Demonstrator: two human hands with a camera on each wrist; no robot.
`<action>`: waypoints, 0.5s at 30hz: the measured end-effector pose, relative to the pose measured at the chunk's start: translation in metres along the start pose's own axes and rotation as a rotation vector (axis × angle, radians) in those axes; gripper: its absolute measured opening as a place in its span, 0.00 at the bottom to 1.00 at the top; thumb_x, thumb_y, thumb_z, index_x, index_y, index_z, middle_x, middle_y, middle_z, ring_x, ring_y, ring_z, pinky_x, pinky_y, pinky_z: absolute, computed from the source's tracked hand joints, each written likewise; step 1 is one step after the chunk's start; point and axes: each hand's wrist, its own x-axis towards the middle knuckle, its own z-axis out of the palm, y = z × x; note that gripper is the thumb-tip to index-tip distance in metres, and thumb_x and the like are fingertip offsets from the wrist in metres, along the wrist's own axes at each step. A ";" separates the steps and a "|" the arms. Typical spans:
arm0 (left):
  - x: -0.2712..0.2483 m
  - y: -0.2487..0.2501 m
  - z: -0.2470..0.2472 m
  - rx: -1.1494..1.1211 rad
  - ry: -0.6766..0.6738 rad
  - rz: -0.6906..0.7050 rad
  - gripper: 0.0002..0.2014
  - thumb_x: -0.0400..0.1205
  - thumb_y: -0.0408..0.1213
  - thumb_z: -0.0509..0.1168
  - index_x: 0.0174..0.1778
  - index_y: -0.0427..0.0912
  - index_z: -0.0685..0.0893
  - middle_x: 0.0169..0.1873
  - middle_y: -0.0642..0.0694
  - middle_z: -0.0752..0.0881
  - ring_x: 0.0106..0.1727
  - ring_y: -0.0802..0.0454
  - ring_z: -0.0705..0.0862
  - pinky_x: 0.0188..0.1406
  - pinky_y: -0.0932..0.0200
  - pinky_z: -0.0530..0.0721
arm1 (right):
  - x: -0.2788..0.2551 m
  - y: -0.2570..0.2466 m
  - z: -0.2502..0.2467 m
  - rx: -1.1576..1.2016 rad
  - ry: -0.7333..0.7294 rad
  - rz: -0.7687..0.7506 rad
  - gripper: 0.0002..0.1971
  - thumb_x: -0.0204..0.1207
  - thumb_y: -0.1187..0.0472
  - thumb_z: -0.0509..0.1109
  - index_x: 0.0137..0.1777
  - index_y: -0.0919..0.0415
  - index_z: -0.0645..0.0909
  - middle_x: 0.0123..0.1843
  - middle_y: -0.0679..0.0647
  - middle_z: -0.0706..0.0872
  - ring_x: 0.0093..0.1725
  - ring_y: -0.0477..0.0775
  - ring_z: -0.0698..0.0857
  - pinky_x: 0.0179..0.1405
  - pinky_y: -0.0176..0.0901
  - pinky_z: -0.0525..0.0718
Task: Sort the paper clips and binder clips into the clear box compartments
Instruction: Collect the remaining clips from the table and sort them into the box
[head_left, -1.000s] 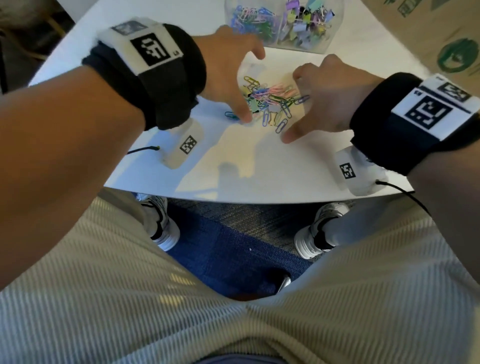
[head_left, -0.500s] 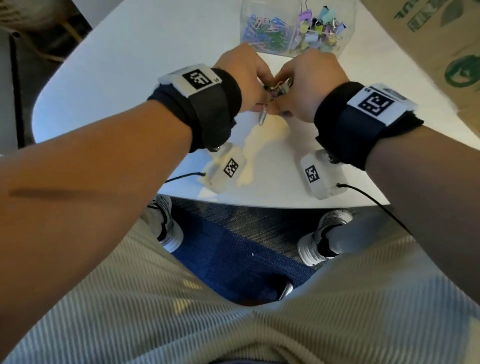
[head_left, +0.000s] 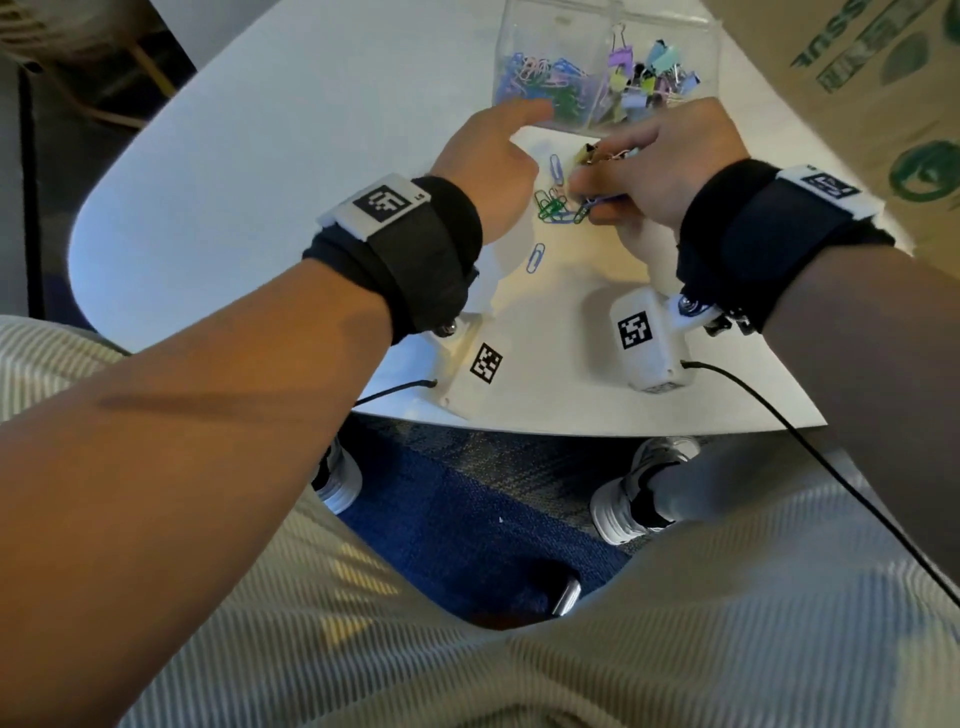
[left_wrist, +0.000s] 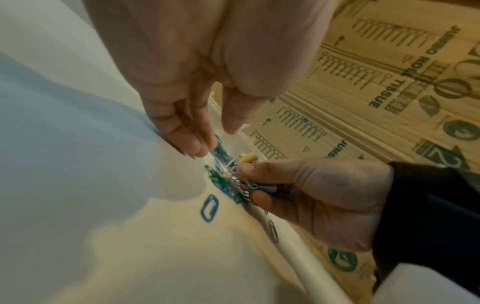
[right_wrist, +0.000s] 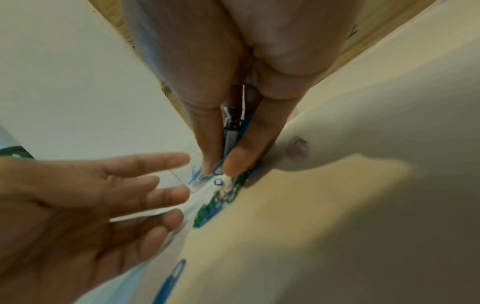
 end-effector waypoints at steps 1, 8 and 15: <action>0.001 0.002 -0.001 -0.061 0.019 -0.021 0.21 0.83 0.29 0.57 0.72 0.45 0.75 0.65 0.37 0.80 0.63 0.39 0.81 0.60 0.58 0.81 | -0.001 -0.002 -0.003 0.009 -0.006 -0.010 0.13 0.66 0.69 0.82 0.49 0.68 0.88 0.40 0.64 0.91 0.27 0.56 0.88 0.36 0.48 0.92; -0.015 0.022 0.005 -1.068 -0.135 -0.308 0.28 0.86 0.57 0.50 0.56 0.34 0.81 0.48 0.33 0.86 0.51 0.35 0.86 0.61 0.41 0.82 | -0.012 -0.037 -0.008 -0.199 -0.113 -0.308 0.09 0.68 0.58 0.82 0.40 0.47 0.84 0.37 0.48 0.89 0.31 0.45 0.90 0.37 0.35 0.89; -0.025 0.032 0.015 -1.275 0.045 -0.343 0.15 0.87 0.25 0.49 0.38 0.33 0.77 0.17 0.40 0.82 0.19 0.47 0.82 0.18 0.61 0.82 | -0.029 -0.054 0.004 -0.942 -0.148 -0.615 0.17 0.71 0.52 0.77 0.61 0.44 0.86 0.54 0.47 0.88 0.47 0.46 0.79 0.45 0.38 0.73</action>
